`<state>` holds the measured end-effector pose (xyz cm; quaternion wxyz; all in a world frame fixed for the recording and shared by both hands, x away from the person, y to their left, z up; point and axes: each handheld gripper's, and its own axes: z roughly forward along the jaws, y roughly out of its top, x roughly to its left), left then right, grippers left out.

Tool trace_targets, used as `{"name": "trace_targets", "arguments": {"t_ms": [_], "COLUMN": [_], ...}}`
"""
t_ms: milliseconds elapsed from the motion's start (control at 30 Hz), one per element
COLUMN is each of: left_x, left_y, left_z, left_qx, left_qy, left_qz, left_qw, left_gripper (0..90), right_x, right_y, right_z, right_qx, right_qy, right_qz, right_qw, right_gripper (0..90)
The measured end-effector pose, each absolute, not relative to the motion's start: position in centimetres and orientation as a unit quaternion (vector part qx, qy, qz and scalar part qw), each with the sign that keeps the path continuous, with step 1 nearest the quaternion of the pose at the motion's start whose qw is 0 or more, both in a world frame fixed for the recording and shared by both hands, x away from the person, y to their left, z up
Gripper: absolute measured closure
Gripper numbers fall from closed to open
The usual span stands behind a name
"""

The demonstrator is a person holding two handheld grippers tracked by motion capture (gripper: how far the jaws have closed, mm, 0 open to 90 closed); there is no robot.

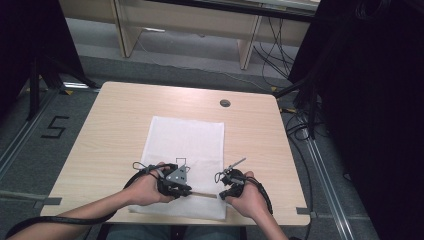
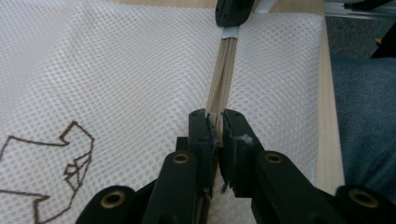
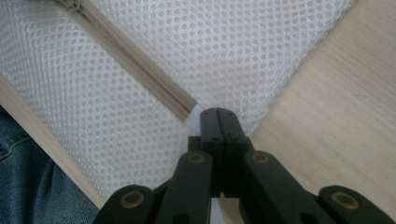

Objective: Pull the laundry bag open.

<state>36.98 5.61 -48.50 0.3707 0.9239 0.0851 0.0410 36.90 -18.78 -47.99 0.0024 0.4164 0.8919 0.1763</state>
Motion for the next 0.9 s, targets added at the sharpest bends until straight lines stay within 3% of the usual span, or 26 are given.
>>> {"name": "trace_targets", "arguments": {"t_ms": [900], "left_x": [36.8], "left_y": [6.8], "left_z": [-48.1], "left_qx": [0.922], "left_qy": [0.093], "left_qz": [0.045], "left_qw": [0.373], "left_gripper": [82.0], "right_x": [36.7], "right_y": [-18.7], "right_z": [-47.9], "right_qx": [0.43], "right_qy": [0.886], "right_qz": [0.175], "right_qw": [-0.006], "right_gripper": [90.0]}}
